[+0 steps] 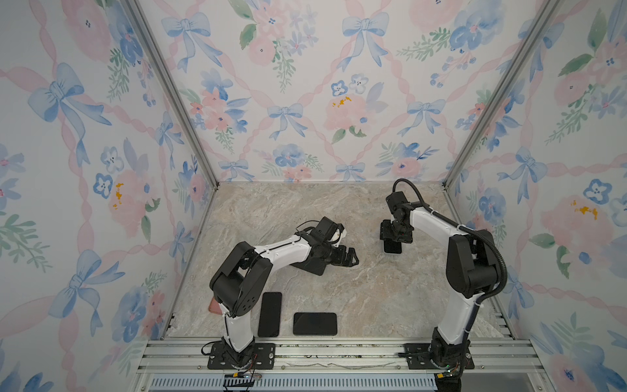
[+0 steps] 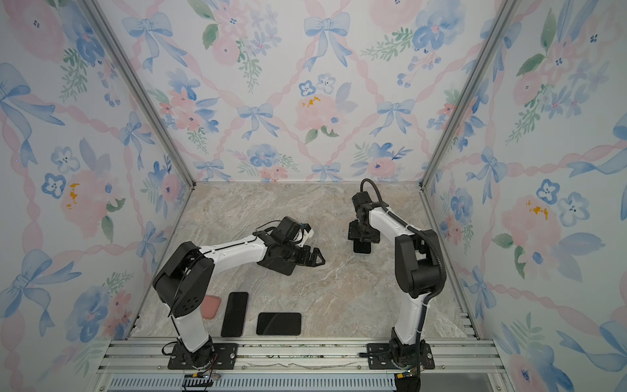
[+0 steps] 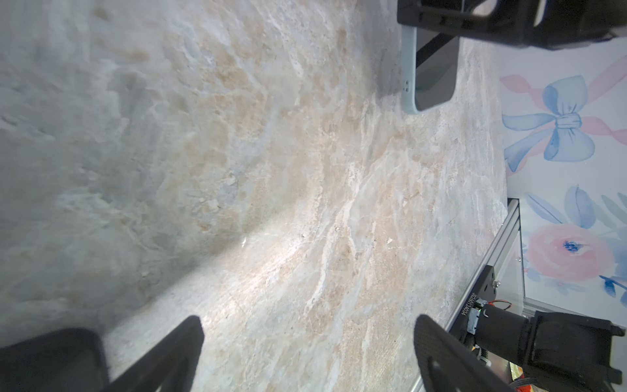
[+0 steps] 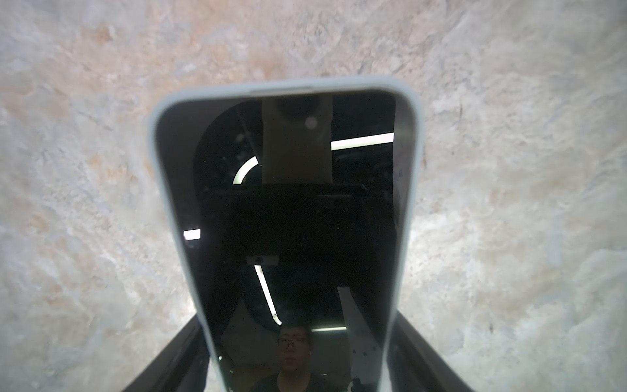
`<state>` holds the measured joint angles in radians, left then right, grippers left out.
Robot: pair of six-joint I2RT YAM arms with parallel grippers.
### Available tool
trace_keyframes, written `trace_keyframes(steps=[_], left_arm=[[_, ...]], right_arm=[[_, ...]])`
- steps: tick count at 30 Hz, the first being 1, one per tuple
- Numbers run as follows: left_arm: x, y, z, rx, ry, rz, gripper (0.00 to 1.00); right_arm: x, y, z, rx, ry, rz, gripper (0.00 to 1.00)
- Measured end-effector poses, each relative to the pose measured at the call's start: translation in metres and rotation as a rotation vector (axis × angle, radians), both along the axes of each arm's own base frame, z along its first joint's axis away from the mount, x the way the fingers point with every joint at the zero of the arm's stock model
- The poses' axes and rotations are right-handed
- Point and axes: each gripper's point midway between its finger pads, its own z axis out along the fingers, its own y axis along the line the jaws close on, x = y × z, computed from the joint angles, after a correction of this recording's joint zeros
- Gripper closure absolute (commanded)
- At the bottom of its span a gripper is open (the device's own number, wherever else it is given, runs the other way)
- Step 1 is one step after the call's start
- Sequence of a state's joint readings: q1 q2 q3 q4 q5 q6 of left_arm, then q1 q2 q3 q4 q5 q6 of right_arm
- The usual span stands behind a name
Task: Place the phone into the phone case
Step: 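Carry the pale blue cased phone farther from the robot with the right gripper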
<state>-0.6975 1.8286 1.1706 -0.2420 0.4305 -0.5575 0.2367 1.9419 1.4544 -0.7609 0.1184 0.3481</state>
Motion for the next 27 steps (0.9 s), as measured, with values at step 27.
trace_keyframes(steps=[27], left_arm=[[-0.003,-0.003,0.000,-0.017,0.019,-0.016,0.02]], right_arm=[[0.045,-0.032,-0.026,-0.006,0.069,0.032,0.32]])
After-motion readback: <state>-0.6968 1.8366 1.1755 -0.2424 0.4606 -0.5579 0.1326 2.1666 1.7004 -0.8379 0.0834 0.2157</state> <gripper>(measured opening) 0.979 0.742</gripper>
